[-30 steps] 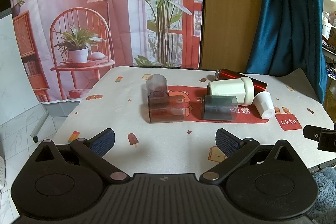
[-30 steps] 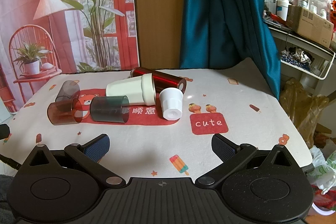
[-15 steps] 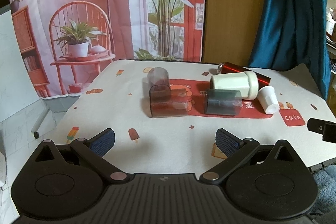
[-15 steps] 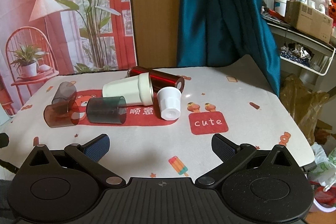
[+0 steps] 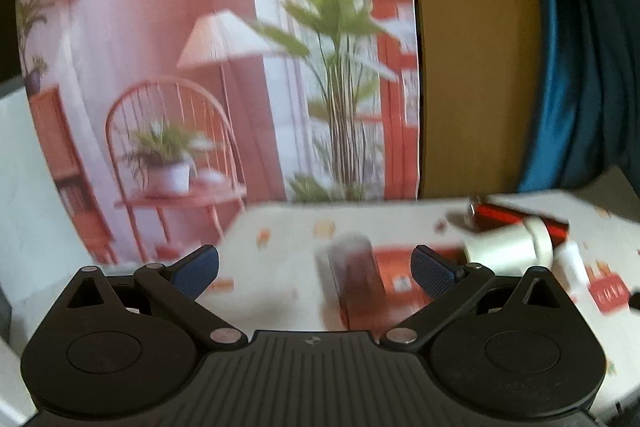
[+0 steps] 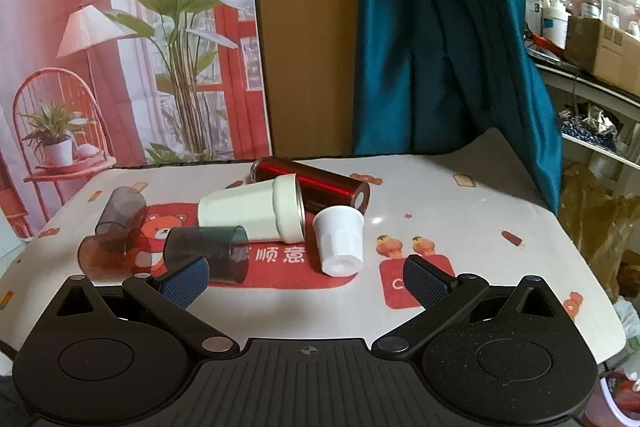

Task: Flip cup upright
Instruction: 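Move the left tool toward the brown translucent cup lying on its side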

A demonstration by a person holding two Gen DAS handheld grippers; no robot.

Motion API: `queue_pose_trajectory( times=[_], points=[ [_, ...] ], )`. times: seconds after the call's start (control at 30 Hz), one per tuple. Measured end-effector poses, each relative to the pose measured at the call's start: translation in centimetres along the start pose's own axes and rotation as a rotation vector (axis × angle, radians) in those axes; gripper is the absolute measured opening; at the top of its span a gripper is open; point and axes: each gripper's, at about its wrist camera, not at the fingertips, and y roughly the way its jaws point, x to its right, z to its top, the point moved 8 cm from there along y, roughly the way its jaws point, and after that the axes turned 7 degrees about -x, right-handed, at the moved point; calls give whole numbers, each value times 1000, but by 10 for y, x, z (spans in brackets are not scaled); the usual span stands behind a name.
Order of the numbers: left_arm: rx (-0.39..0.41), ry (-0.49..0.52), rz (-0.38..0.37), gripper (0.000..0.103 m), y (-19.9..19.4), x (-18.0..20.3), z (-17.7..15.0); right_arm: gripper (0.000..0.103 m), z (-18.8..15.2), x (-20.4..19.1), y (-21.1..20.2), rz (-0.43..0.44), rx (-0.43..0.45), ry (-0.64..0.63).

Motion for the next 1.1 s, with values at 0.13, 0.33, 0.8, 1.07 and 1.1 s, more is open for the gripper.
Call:
queue_pose_trajectory(
  times=[0.13,0.33,0.8,1.07,1.1],
  points=[
    [28,43,-99,103,36,5,16,103,-2,3,17,0,-28,16],
    [-46,315,-194,100,108,56,-33,103,-13,5,38,-16,-94,18],
    [-165,433,-306,97,177,82,-82,103,-18,6,56,-68,-142,-18],
    [-193,418,-383,97,192,77,-80,103,-20,4,63,-76,-164,-28],
    [-194,416,-387,97,193,78,-79,103,-20,3,64,-76,-166,-29]
  ],
)
